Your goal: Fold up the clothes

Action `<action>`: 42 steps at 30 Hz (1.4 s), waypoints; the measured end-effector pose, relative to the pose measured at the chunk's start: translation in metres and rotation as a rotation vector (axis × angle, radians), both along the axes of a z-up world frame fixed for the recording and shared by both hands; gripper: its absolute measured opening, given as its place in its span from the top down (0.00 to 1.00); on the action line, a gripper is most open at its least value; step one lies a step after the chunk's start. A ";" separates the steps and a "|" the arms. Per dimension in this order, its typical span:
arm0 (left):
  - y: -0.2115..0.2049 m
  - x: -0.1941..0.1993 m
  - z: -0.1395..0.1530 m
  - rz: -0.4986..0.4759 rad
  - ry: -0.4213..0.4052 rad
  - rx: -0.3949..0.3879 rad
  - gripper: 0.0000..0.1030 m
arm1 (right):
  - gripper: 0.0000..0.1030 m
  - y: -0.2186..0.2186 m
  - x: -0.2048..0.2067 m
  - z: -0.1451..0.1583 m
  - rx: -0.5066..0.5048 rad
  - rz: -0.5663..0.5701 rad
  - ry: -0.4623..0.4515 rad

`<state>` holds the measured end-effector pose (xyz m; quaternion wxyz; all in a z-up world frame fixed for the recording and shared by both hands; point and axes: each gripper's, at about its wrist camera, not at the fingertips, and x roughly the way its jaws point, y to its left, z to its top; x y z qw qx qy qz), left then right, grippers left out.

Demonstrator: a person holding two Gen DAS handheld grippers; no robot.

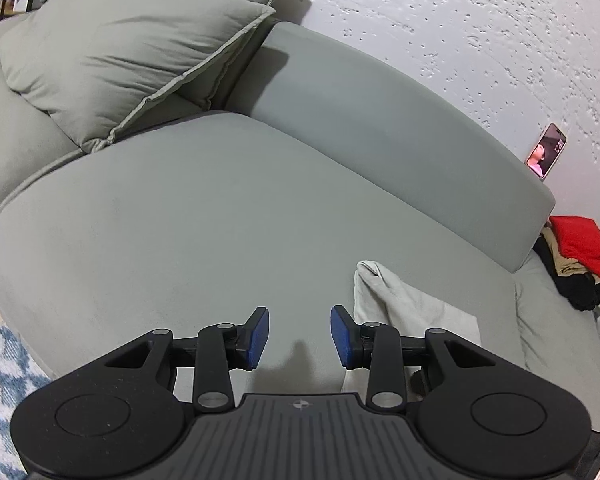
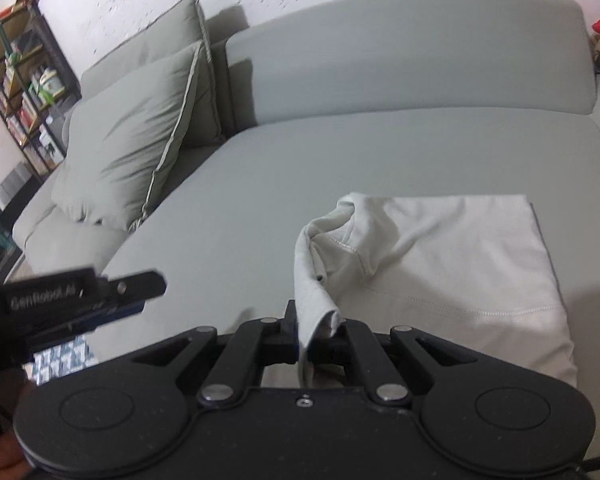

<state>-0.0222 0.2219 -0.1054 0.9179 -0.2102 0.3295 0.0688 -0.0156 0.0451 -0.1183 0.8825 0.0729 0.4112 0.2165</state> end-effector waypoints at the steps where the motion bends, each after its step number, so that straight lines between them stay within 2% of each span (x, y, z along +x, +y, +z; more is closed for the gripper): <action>1: -0.001 0.000 0.000 0.004 0.000 0.010 0.67 | 0.97 0.004 -0.002 -0.002 -0.012 0.011 0.004; 4: -0.001 -0.002 0.001 0.015 0.002 0.026 0.67 | 0.92 0.018 -0.002 -0.009 -0.062 0.096 0.008; 8: -0.002 -0.003 0.001 0.014 0.002 0.043 0.67 | 0.74 0.002 -0.011 -0.001 0.064 0.272 0.023; 10: -0.005 -0.003 0.000 0.015 0.006 0.060 0.67 | 0.73 -0.013 -0.015 0.009 0.096 0.330 0.001; 14: -0.016 0.001 0.001 0.001 0.010 0.104 0.66 | 0.73 -0.077 -0.019 0.028 0.083 0.257 -0.089; 15: -0.023 0.003 0.001 -0.034 0.003 0.120 0.66 | 0.74 -0.096 -0.018 0.031 0.080 0.217 -0.111; 17: -0.038 0.007 0.002 -0.104 -0.010 0.154 0.77 | 0.76 -0.131 -0.016 0.031 0.061 0.144 -0.142; 18: -0.049 0.011 0.001 -0.160 -0.011 0.173 0.80 | 0.82 -0.147 -0.015 0.029 0.053 0.116 -0.151; 20: -0.082 0.023 -0.004 -0.303 0.005 0.231 0.88 | 0.86 -0.167 -0.012 0.018 0.059 0.090 -0.132; 21: -0.100 0.029 -0.008 -0.360 0.024 0.283 0.88 | 0.86 -0.172 -0.011 0.011 0.067 0.086 -0.123; 23: -0.128 0.045 -0.020 -0.408 0.066 0.395 0.86 | 0.86 -0.169 -0.010 -0.002 0.057 0.103 -0.125; 26: -0.145 0.075 -0.043 -0.342 0.190 0.527 0.86 | 0.85 -0.149 -0.007 -0.021 0.009 0.164 -0.124; 28: -0.136 0.088 -0.062 -0.276 0.336 0.537 0.84 | 0.85 -0.138 -0.010 -0.034 -0.101 0.210 -0.089; 29: -0.132 0.087 -0.063 -0.251 0.356 0.539 0.83 | 0.86 -0.136 -0.014 -0.040 -0.155 0.225 -0.071; 31: -0.126 0.080 -0.059 -0.207 0.366 0.558 0.83 | 0.86 -0.146 -0.025 -0.036 -0.182 0.227 -0.052; 33: -0.112 0.067 -0.050 -0.148 0.328 0.526 0.85 | 0.84 -0.161 -0.034 -0.030 -0.173 0.218 -0.026; 36: -0.089 0.046 -0.033 -0.071 0.232 0.458 0.86 | 0.83 -0.189 -0.036 -0.025 -0.078 0.175 0.027; 40: -0.087 0.033 -0.006 -0.142 0.059 0.414 0.85 | 0.81 -0.200 -0.019 -0.007 0.060 0.092 -0.052; 42: -0.097 0.042 0.003 -0.217 0.023 0.394 0.85 | 0.81 -0.200 0.005 -0.002 0.129 0.061 -0.029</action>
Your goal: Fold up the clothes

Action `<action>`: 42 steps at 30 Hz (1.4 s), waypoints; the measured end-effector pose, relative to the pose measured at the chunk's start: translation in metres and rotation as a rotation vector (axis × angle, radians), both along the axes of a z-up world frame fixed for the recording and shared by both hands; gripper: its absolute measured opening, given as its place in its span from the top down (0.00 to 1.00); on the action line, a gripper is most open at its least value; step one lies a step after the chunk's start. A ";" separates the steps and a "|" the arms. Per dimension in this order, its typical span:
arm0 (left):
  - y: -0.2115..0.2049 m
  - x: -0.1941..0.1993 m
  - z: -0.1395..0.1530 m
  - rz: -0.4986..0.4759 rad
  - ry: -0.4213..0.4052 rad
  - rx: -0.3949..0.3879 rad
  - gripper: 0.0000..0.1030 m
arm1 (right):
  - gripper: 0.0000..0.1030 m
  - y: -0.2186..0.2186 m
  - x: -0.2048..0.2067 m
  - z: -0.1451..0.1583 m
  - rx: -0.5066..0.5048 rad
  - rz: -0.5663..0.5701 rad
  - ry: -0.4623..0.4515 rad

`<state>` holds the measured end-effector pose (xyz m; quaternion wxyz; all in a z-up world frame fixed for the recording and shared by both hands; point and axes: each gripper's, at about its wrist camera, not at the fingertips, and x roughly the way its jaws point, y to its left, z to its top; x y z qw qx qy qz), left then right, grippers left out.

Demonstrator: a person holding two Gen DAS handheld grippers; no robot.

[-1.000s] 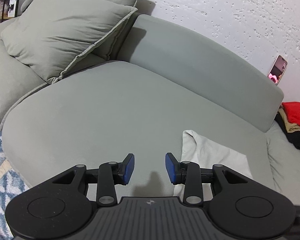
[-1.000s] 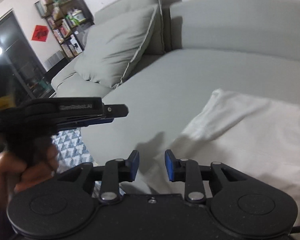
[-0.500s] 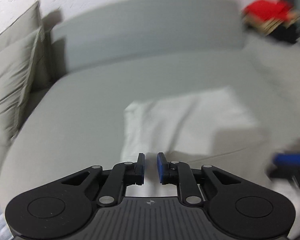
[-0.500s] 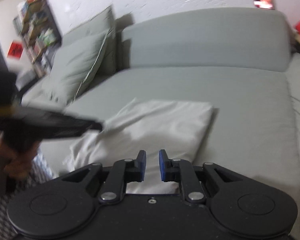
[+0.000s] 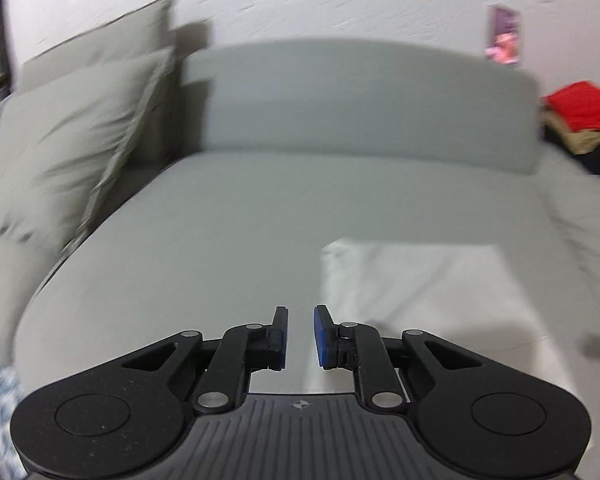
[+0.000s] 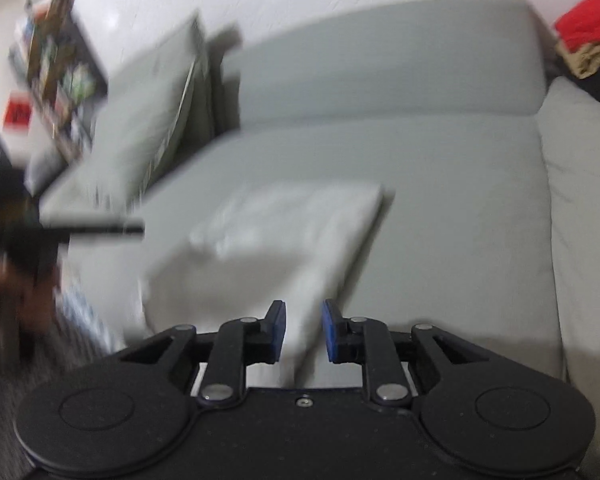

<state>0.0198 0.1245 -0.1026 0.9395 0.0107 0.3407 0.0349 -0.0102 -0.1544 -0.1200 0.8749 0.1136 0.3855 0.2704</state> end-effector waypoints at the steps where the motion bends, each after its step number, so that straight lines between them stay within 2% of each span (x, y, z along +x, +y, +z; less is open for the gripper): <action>1: -0.007 0.008 0.003 -0.039 -0.001 -0.017 0.85 | 0.81 0.001 0.013 0.002 0.034 -0.013 0.016; 3: -0.023 0.030 0.007 -0.115 0.006 -0.060 0.85 | 0.86 0.005 0.040 0.004 0.095 -0.019 0.053; 5: -0.038 0.052 0.007 -0.190 0.028 -0.093 0.85 | 0.86 0.013 0.069 -0.005 0.159 -0.009 0.114; 8: -0.050 0.089 -0.029 -0.266 0.162 -0.118 0.83 | 0.85 0.022 0.106 -0.035 0.280 -0.024 0.249; 10: -0.046 0.108 -0.055 -0.227 0.224 -0.135 0.86 | 0.85 0.027 0.131 -0.055 0.361 -0.034 0.339; 11: -0.043 0.116 -0.067 -0.197 0.247 -0.143 0.84 | 0.85 0.026 0.136 -0.070 0.398 -0.054 0.377; 13: -0.039 0.125 -0.074 -0.132 0.198 -0.104 0.79 | 0.85 0.022 0.142 -0.101 0.469 -0.101 0.451; 14: -0.037 0.131 -0.075 -0.088 0.170 -0.060 0.80 | 0.95 0.022 0.146 -0.113 0.475 -0.132 0.458; 15: -0.033 0.136 -0.078 -0.039 0.149 -0.033 0.80 | 1.00 0.021 0.150 -0.124 0.474 -0.164 0.458; 16: -0.028 0.143 -0.081 0.013 0.136 -0.022 0.81 | 1.00 0.020 0.155 -0.128 0.474 -0.195 0.436; 18: -0.019 0.151 -0.085 0.144 0.119 0.044 0.77 | 1.00 0.015 0.163 -0.122 0.394 -0.281 0.324; 19: -0.016 0.155 -0.088 0.221 0.126 0.109 0.79 | 1.00 0.011 0.166 -0.119 0.329 -0.336 0.254; 20: -0.011 0.157 -0.089 0.292 0.139 0.155 0.85 | 1.00 0.004 0.168 -0.119 0.309 -0.381 0.236; 21: -0.004 0.155 -0.086 0.334 0.136 0.144 0.88 | 1.00 -0.004 0.169 -0.120 0.298 -0.425 0.229; 23: 0.009 0.143 -0.071 0.370 0.086 0.048 0.88 | 1.00 -0.017 0.168 -0.117 0.292 -0.502 0.219; 24: 0.008 0.139 -0.064 0.345 0.059 0.012 0.88 | 0.94 -0.021 0.166 -0.112 0.300 -0.534 0.215; 25: 0.000 0.137 -0.058 0.280 0.030 -0.013 0.88 | 0.93 -0.021 0.161 -0.105 0.304 -0.546 0.195; 28: -0.027 0.132 -0.045 0.091 -0.041 -0.076 0.81 | 0.93 0.001 0.159 -0.099 0.357 -0.381 0.189; 29: -0.037 0.137 -0.050 0.056 -0.023 -0.056 0.74 | 0.93 0.009 0.158 -0.097 0.375 -0.322 0.188; 30: -0.046 0.142 -0.059 0.040 0.009 -0.014 0.73 | 0.93 0.017 0.158 -0.095 0.393 -0.263 0.187; 31: -0.055 0.148 -0.068 0.025 0.042 0.028 0.73 | 0.92 0.028 0.158 -0.097 0.367 -0.217 0.183; 33: -0.061 0.161 -0.085 0.061 0.111 0.105 0.69 | 0.95 0.044 0.158 -0.111 0.289 -0.187 0.197; 34: -0.058 0.164 -0.088 0.089 0.125 0.099 0.64 | 1.00 0.046 0.157 -0.118 0.250 -0.206 0.188; 35: -0.054 0.163 -0.087 0.120 0.125 0.092 0.64 | 1.00 0.041 0.156 -0.121 0.249 -0.243 0.170; 36: -0.050 0.160 -0.081 0.164 0.108 0.106 0.65 | 1.00 0.034 0.155 -0.118 0.218 -0.308 0.148; 37: -0.048 0.157 -0.076 0.210 0.090 0.137 0.74 | 1.00 0.026 0.153 -0.114 0.179 -0.378 0.127; 38: -0.045 0.153 -0.072 0.250 0.076 0.165 0.85 | 0.95 0.019 0.152 -0.110 0.139 -0.448 0.105; 40: -0.038 0.143 -0.063 0.310 0.055 0.191 0.85 | 0.96 0.003 0.146 -0.101 0.072 -0.521 0.102; 42: -0.030 0.124 -0.052 0.303 0.056 0.137 0.83 | 0.95 -0.004 0.138 -0.091 0.124 -0.532 0.142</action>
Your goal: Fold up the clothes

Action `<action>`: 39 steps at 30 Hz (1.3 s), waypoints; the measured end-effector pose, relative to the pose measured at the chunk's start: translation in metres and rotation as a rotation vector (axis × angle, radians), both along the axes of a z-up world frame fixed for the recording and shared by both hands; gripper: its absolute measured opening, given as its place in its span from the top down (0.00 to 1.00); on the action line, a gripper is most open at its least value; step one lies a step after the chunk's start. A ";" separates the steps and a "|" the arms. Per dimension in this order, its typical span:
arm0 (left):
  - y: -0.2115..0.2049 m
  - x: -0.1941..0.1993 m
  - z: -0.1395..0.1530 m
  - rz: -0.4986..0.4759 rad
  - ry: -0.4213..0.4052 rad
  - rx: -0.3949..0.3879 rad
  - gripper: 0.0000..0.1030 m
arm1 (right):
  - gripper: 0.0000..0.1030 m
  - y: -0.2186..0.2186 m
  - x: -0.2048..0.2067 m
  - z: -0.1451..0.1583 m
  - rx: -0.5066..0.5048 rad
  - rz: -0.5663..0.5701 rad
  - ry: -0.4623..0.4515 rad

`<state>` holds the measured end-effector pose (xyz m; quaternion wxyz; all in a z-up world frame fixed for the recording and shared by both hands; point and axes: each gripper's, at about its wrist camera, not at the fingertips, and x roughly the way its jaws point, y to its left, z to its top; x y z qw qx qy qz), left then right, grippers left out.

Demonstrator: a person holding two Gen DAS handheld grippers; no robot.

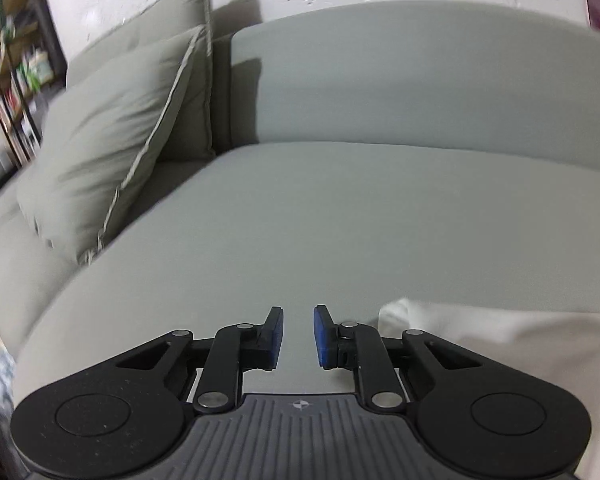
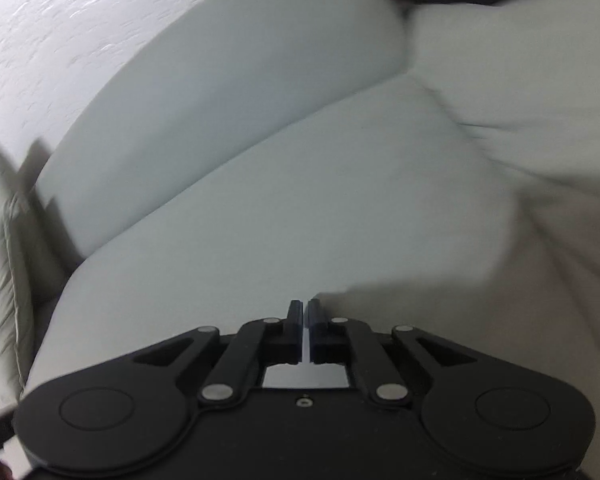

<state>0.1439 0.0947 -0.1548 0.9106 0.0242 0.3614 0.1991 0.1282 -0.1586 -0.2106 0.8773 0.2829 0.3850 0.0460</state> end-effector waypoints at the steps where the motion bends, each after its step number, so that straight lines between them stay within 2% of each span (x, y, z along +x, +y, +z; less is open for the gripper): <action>1: 0.000 -0.012 0.005 -0.016 -0.003 -0.018 0.83 | 0.95 -0.003 -0.004 0.005 0.033 -0.004 0.011; 3: -0.001 -0.040 0.012 -0.078 -0.007 -0.059 0.83 | 0.95 0.002 -0.023 0.024 0.034 0.043 -0.007; 6: -0.005 -0.083 0.021 -0.186 -0.008 -0.128 0.82 | 0.92 0.009 -0.063 0.047 -0.005 0.173 -0.044; 8: -0.026 -0.107 0.016 -0.271 0.025 -0.164 0.82 | 0.85 0.022 -0.089 0.058 -0.017 0.274 -0.061; 9: -0.038 -0.117 0.010 -0.315 0.056 -0.150 0.80 | 0.84 0.032 -0.100 0.057 -0.035 0.338 -0.066; 10: -0.050 -0.123 0.002 -0.343 0.095 -0.108 0.71 | 0.84 0.043 -0.111 0.054 -0.058 0.405 -0.070; 11: -0.062 -0.126 -0.007 -0.355 0.142 -0.038 0.71 | 0.84 0.055 -0.123 0.051 -0.107 0.470 -0.072; 14: -0.079 -0.141 -0.011 -0.363 0.175 0.097 0.70 | 0.84 0.087 -0.152 0.041 -0.349 0.618 -0.102; 15: -0.078 -0.147 -0.008 -0.352 0.181 0.103 0.70 | 0.84 0.091 -0.163 0.042 -0.419 0.640 -0.128; 16: -0.070 -0.153 -0.005 -0.332 0.192 0.069 0.70 | 0.84 0.095 -0.174 0.043 -0.489 0.662 -0.155; 19: -0.033 -0.175 -0.005 -0.297 0.244 -0.023 0.71 | 0.82 0.075 -0.189 0.053 -0.473 0.632 -0.102; 21: -0.018 -0.194 -0.005 -0.275 0.255 -0.083 0.75 | 0.81 0.059 -0.205 0.056 -0.455 0.607 -0.043; 22: -0.013 -0.204 -0.001 -0.269 0.226 -0.111 0.79 | 0.81 0.055 -0.202 0.056 -0.458 0.592 -0.017; 24: -0.005 -0.219 0.017 -0.265 0.107 -0.163 0.75 | 0.81 0.048 -0.207 0.065 -0.433 0.564 -0.023; 26: -0.006 -0.229 0.033 -0.268 0.012 -0.157 0.74 | 0.80 0.042 -0.212 0.074 -0.406 0.527 -0.075; 28: -0.015 -0.222 0.039 -0.290 -0.022 -0.136 0.74 | 0.81 0.043 -0.212 0.085 -0.382 0.506 -0.146; 32: -0.036 -0.199 0.032 -0.337 -0.007 -0.111 0.74 | 0.89 0.064 -0.200 0.086 -0.356 0.545 -0.191; 36: -0.059 -0.180 0.014 -0.386 0.035 -0.116 0.74 | 0.89 0.083 -0.195 0.079 -0.355 0.591 -0.175; 39: -0.065 -0.175 -0.007 -0.393 0.139 -0.103 0.77 | 0.89 0.084 -0.197 0.071 -0.404 0.595 -0.139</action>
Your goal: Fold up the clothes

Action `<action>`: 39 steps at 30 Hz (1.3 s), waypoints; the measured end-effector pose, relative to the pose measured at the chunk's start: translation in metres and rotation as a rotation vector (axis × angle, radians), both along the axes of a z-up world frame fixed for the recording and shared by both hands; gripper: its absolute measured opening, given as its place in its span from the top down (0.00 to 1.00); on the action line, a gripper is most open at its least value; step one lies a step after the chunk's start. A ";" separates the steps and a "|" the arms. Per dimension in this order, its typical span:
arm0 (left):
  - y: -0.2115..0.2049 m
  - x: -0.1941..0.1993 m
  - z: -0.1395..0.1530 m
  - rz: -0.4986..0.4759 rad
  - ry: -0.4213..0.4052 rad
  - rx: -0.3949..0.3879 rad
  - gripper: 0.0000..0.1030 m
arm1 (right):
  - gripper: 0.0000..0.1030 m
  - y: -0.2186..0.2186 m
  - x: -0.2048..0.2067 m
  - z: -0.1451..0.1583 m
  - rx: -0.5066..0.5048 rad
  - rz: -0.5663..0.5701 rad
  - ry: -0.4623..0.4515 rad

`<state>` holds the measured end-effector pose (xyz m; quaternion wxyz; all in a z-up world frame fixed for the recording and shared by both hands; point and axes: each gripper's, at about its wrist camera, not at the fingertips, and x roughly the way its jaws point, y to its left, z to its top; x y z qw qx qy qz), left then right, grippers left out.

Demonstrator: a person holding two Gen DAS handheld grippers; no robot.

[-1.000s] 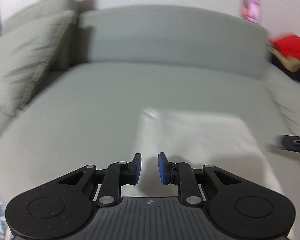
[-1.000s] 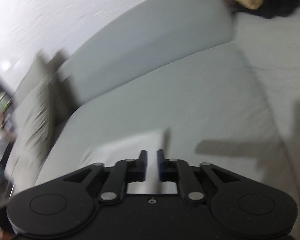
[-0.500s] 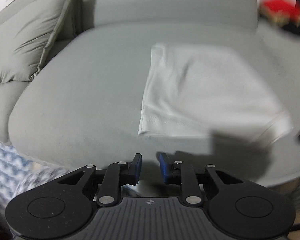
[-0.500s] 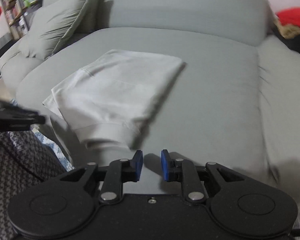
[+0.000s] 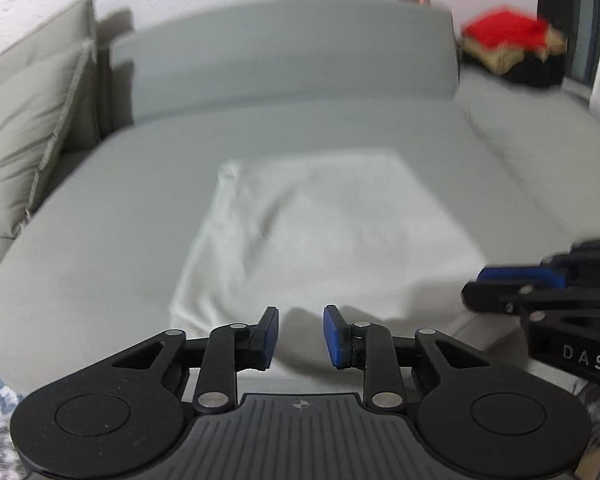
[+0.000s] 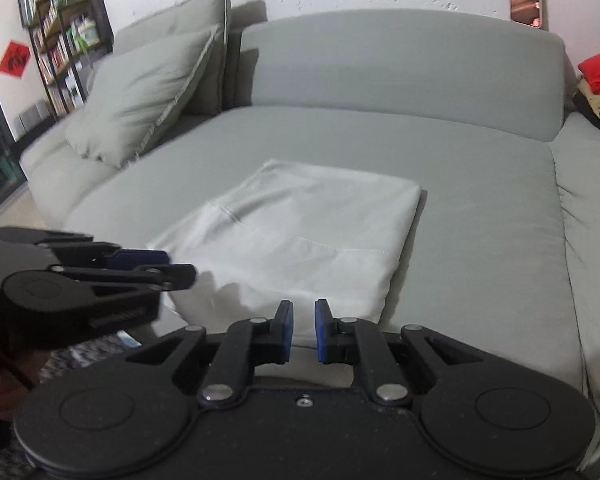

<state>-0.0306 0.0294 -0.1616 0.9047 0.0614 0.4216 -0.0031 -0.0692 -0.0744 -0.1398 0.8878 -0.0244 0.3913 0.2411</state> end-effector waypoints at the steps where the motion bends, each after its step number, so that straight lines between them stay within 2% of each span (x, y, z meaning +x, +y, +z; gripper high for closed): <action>1: 0.001 -0.001 -0.003 -0.005 0.022 0.012 0.77 | 0.89 -0.002 -0.001 -0.005 -0.021 -0.004 0.033; 3: 0.002 -0.009 -0.001 -0.025 0.043 0.037 0.77 | 0.92 -0.017 -0.014 -0.006 -0.029 0.006 0.057; 5: 0.006 -0.015 0.004 -0.003 0.073 0.054 0.78 | 0.92 -0.025 -0.020 0.000 -0.039 0.020 0.102; 8: 0.011 -0.023 0.012 0.043 0.086 0.066 0.78 | 0.89 -0.040 -0.026 0.012 0.029 0.006 0.119; 10: 0.013 -0.025 0.018 0.074 0.081 0.052 0.77 | 0.83 -0.047 -0.029 0.021 0.063 -0.015 0.093; 13: 0.011 -0.024 0.026 0.094 0.075 0.040 0.67 | 0.66 -0.050 -0.027 0.031 0.104 -0.035 0.071; 17: 0.006 -0.023 0.032 0.093 0.072 0.055 0.64 | 0.49 -0.049 -0.026 0.036 0.124 -0.050 0.074; 22: 0.011 -0.024 0.037 0.098 0.071 0.020 0.62 | 0.41 -0.047 -0.025 0.038 0.139 -0.057 0.082; 27: 0.015 -0.025 0.039 0.099 0.063 -0.011 0.59 | 0.37 -0.049 -0.024 0.039 0.155 -0.071 0.091; 30: 0.024 -0.026 0.044 0.102 0.046 -0.056 0.53 | 0.34 -0.050 -0.022 0.039 0.168 -0.081 0.100; 34: 0.054 -0.025 0.051 0.154 0.001 -0.143 0.36 | 0.31 -0.059 -0.018 0.039 0.224 -0.116 0.113; 39: 0.098 -0.016 0.059 0.228 -0.070 -0.272 0.34 | 0.31 -0.075 -0.005 0.031 0.334 -0.174 0.170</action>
